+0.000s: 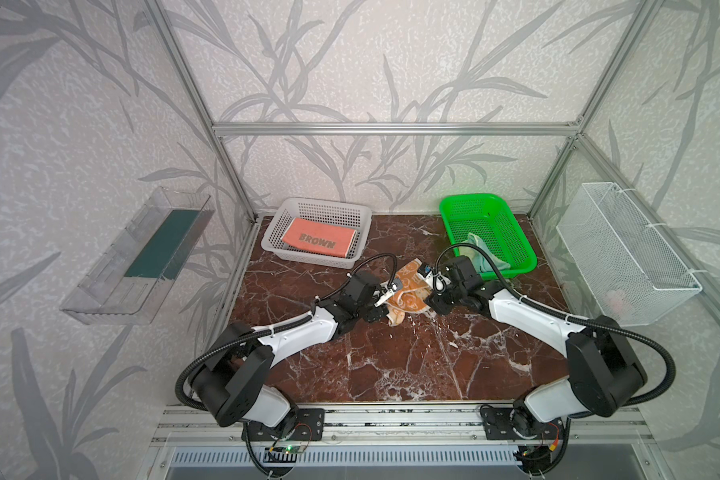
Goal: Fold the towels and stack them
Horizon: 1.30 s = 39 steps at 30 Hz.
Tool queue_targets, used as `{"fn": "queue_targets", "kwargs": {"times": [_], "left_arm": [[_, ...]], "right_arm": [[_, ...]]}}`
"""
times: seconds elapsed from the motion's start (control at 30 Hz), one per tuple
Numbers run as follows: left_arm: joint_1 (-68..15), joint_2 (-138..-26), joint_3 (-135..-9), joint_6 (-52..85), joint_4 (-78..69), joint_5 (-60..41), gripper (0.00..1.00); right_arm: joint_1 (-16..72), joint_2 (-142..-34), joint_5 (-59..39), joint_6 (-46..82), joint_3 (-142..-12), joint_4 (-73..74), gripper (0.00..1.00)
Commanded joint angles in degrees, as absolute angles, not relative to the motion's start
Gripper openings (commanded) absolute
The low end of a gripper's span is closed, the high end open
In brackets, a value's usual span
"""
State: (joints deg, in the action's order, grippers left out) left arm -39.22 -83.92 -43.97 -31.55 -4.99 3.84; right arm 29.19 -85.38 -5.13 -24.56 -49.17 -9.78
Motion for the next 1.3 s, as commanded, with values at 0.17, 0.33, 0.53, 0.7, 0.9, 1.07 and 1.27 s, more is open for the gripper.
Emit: {"fn": "queue_targets", "kwargs": {"times": [0.17,0.33,0.53,0.7,0.9,1.07,1.27], "left_arm": [[-39.3,-84.4,-45.3,-33.4,-3.9,-1.1,0.58],[-39.3,-84.6,-45.2,-33.3,-4.0,-2.5,0.58],[-39.4,-84.4,-45.0,-33.4,-3.2,-3.9,0.44],[-39.4,-85.1,-45.1,-32.8,-3.1,-3.5,0.36],[-39.3,-84.8,-45.0,-32.2,-3.3,-1.1,0.28],[-39.4,-84.4,-44.9,-31.6,-3.4,0.5,0.20],[-39.3,-84.7,-45.1,-30.4,-3.2,0.5,0.14]], "right_arm": [[26.8,-84.8,-4.0,-53.3,-47.3,-4.3,0.66],[24.5,-89.4,-7.9,-58.9,-51.3,-11.7,0.63],[23.0,-93.4,-11.7,-67.2,-53.4,-15.8,0.59],[22.9,-95.3,-12.3,-75.0,-52.5,-14.5,0.59],[22.2,-98.6,-13.7,-77.4,-55.0,-16.3,0.59],[22.0,-101.1,-14.4,-77.7,-56.6,-17.8,0.57],[21.9,-103.8,-13.6,-76.9,-58.7,-17.9,0.54]]}}
